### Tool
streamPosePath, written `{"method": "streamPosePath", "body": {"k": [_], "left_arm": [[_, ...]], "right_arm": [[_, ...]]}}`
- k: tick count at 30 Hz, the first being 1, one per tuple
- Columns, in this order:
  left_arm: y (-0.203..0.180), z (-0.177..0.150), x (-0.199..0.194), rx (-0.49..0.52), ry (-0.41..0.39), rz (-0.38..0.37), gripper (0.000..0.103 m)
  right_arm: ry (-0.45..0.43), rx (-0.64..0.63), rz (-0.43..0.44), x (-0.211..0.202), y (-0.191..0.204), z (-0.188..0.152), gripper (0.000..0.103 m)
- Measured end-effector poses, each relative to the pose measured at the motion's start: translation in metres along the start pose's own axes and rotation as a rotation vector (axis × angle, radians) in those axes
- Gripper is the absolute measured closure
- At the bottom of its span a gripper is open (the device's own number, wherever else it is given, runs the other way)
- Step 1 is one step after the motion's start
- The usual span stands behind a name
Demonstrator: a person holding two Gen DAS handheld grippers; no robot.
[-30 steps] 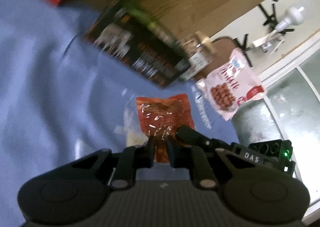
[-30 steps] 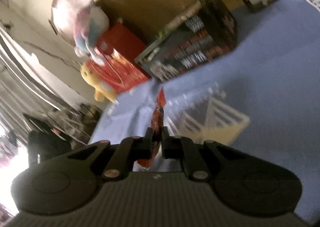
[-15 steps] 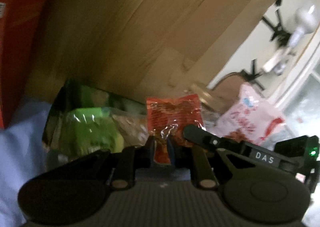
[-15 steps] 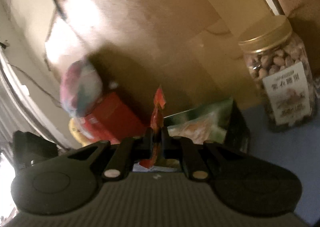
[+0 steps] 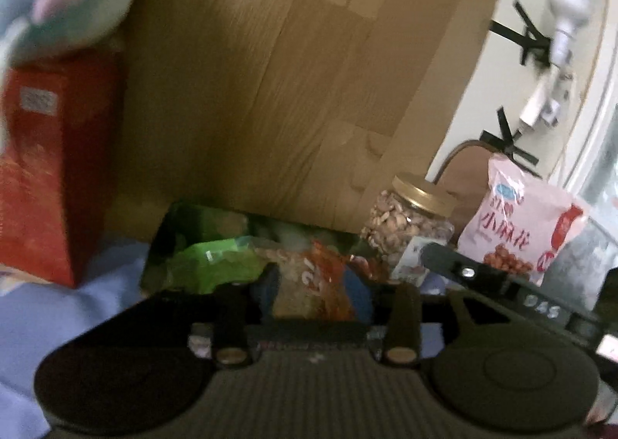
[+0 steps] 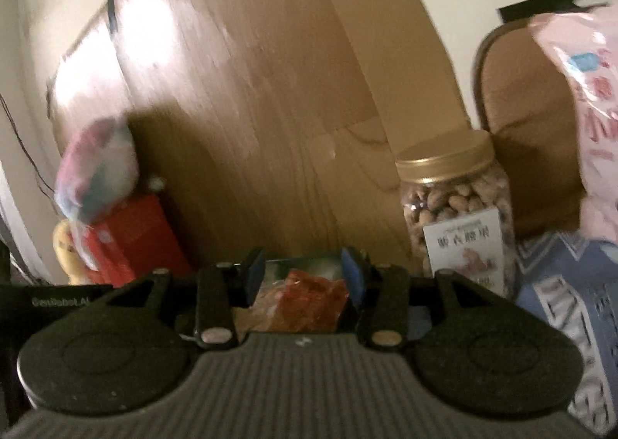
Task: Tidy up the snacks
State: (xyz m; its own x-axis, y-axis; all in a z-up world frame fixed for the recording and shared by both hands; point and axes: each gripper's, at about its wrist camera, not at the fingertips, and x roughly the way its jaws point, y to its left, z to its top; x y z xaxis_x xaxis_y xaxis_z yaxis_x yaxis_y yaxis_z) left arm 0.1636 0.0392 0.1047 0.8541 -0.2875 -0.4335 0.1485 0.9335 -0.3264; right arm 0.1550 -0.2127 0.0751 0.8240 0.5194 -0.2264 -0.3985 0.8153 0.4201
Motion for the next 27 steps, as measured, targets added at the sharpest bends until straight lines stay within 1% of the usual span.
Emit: {"method": "streamPosePath", "body": {"k": [2,3,4,5,6,9,11,12,13,14,15,18,19,21,27], "left_arm": [[-0.010,-0.014,-0.019,0.040,-0.014,0.027,0.052],[-0.015,-0.022,-0.028,0.058,-0.013,0.037,0.050],[-0.018,-0.030,-0.035,0.070,-0.012,0.047,0.046],[-0.021,-0.038,-0.041,0.076,-0.010,0.057,0.043],[-0.024,-0.047,-0.047,0.081,-0.004,0.070,0.041],[-0.026,-0.070,-0.061,0.072,0.033,0.106,0.035],[-0.026,-0.087,-0.070,0.068,0.053,0.135,0.019],[-0.026,-0.094,-0.075,0.070,0.056,0.154,0.014],[-0.025,-0.102,-0.081,0.072,0.062,0.185,0.004],[-0.025,-0.108,-0.085,0.073,0.064,0.207,0.000],[-0.025,-0.113,-0.091,0.077,0.065,0.230,0.000],[-0.023,-0.126,-0.105,0.081,0.074,0.273,0.000],[-0.022,-0.128,-0.109,0.077,0.076,0.283,0.000],[-0.020,-0.133,-0.116,0.069,0.076,0.306,0.000],[-0.020,-0.146,-0.122,0.082,0.097,0.369,0.000]], "right_arm": [[0.005,0.021,-0.009,-0.022,0.005,-0.010,0.056],[0.011,0.027,-0.018,-0.033,0.006,-0.018,0.054],[0.019,0.031,-0.030,-0.042,0.009,-0.026,0.052],[0.029,0.031,-0.044,-0.049,0.012,-0.035,0.049],[0.041,0.028,-0.057,-0.054,0.014,-0.043,0.045],[0.093,0.031,-0.077,-0.074,0.021,-0.070,0.045],[0.147,0.044,-0.073,-0.084,0.025,-0.087,0.045],[0.174,0.047,-0.070,-0.088,0.028,-0.094,0.045],[0.195,0.048,-0.066,-0.091,0.031,-0.099,0.045],[0.213,0.047,-0.061,-0.093,0.035,-0.103,0.044],[0.226,0.046,-0.058,-0.096,0.039,-0.106,0.037],[0.237,0.037,-0.058,-0.103,0.050,-0.109,0.027],[0.236,0.035,-0.062,-0.105,0.053,-0.110,0.025],[0.236,0.031,-0.065,-0.109,0.058,-0.112,0.015],[0.240,0.031,-0.050,-0.124,0.068,-0.125,0.011]]}}
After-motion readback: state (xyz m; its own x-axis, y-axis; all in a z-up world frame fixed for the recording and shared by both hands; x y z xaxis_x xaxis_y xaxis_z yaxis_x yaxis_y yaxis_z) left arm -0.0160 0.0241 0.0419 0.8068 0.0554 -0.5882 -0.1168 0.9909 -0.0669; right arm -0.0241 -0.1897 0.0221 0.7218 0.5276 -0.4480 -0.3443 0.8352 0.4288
